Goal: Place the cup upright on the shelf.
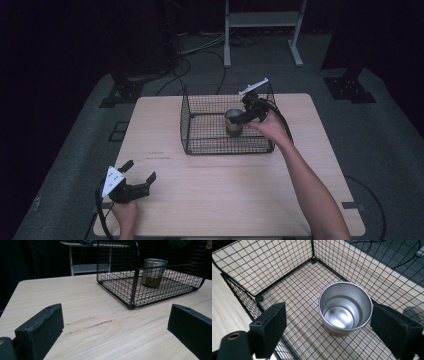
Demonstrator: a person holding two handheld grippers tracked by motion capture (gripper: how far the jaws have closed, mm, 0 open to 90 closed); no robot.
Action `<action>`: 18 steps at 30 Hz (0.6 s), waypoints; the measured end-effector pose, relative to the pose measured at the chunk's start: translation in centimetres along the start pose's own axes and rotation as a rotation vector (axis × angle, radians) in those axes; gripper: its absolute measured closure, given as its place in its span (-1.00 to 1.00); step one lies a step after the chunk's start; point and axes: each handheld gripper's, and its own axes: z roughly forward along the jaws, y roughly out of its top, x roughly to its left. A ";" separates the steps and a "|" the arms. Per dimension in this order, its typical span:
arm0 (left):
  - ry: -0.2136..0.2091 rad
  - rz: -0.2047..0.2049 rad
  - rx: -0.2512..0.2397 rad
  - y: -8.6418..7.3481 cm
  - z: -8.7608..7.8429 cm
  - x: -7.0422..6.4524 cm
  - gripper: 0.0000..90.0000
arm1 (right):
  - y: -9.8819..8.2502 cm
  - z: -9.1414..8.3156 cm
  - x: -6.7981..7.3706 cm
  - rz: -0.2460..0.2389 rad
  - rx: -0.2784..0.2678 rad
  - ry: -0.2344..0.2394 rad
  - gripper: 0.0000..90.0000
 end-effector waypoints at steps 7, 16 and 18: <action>-0.003 0.003 0.001 0.0 0.0 0.0 -1.00 | -0.6 -0.8 0.4 -0.014 -0.006 0.004 -0.72; 0.000 0.004 0.004 0.0 0.1 -0.1 -1.00 | -1.4 -2.0 1.2 -0.045 -0.022 0.016 -0.72; -0.001 0.005 0.006 0.0 0.1 -0.1 -1.00 | -1.6 -2.2 1.3 -0.054 -0.022 0.012 -0.72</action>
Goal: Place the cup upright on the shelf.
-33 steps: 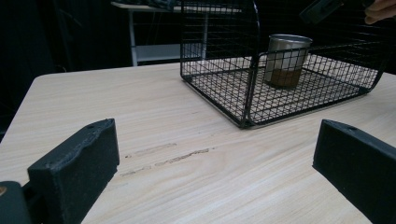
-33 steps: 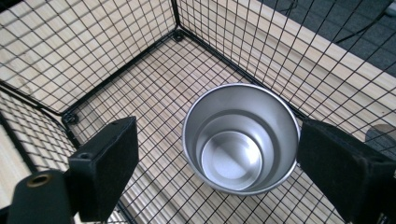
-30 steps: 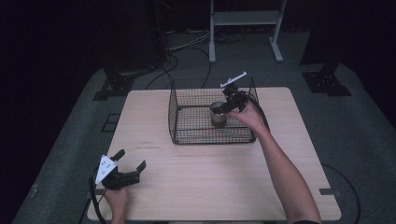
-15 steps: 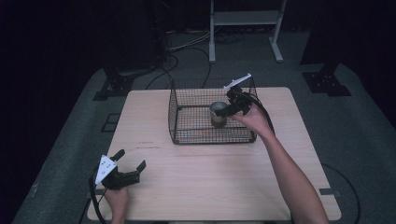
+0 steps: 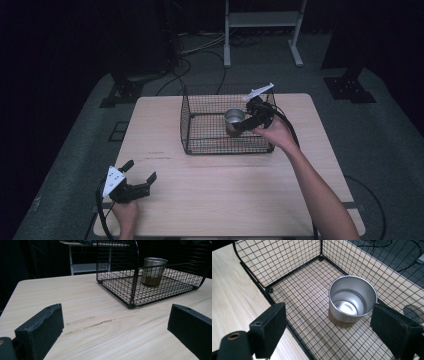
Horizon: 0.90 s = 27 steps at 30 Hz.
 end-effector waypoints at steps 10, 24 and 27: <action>-0.001 0.002 0.002 0.0 0.0 0.0 -1.00 | -1.1 -1.1 0.5 -0.006 -0.017 -0.001 -0.72; 0.000 0.004 0.003 0.0 0.0 -0.1 -1.00 | -2.4 -2.4 1.4 -0.043 -0.027 -0.004 -0.72; 0.001 0.005 0.005 0.0 0.1 -0.1 -1.00 | -2.7 -2.7 1.6 -0.045 -0.028 0.001 -0.72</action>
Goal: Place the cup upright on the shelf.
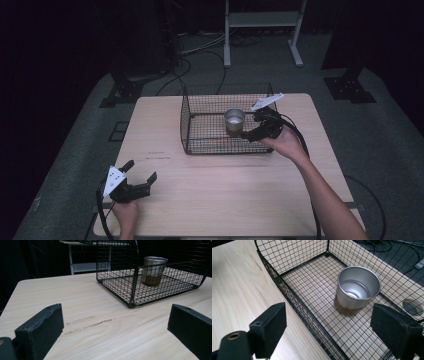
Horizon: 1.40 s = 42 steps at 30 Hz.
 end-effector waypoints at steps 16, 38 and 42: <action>0.000 0.007 0.007 0.0 0.0 0.0 -1.00 | -2.4 -1.1 0.6 -0.004 -0.012 0.012 -0.72; 0.002 0.010 0.007 0.0 0.0 -0.1 -1.00 | -6.0 -1.6 1.1 0.024 -0.012 0.020 -0.72; 0.003 0.010 0.007 0.0 0.0 -0.1 -1.00 | -6.5 -1.8 1.2 0.027 -0.014 0.021 -0.72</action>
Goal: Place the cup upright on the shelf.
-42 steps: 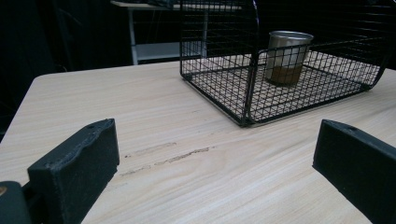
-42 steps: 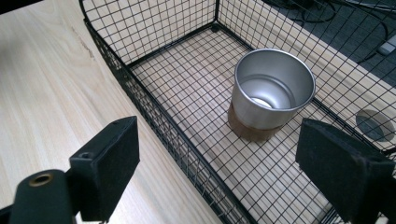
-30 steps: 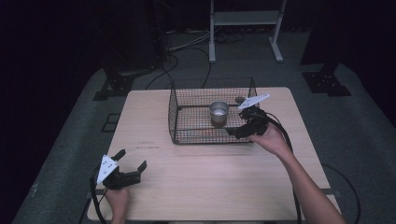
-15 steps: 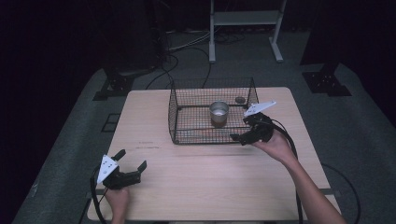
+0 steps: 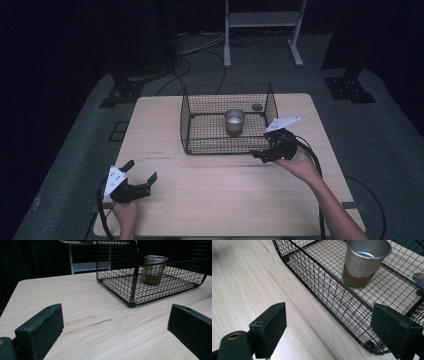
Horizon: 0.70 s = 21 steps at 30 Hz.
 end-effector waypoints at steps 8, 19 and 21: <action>0.001 0.004 0.004 0.0 0.0 0.0 -1.00 | -1.2 -0.2 0.1 0.008 -0.003 0.001 -0.72; 0.000 0.001 0.006 0.0 0.0 0.0 -1.00 | -3.2 -0.4 0.3 0.032 0.002 -0.005 -0.72; 0.001 0.002 0.006 0.0 0.0 0.0 -1.00 | -3.6 -0.4 0.4 0.039 -0.004 -0.001 -0.72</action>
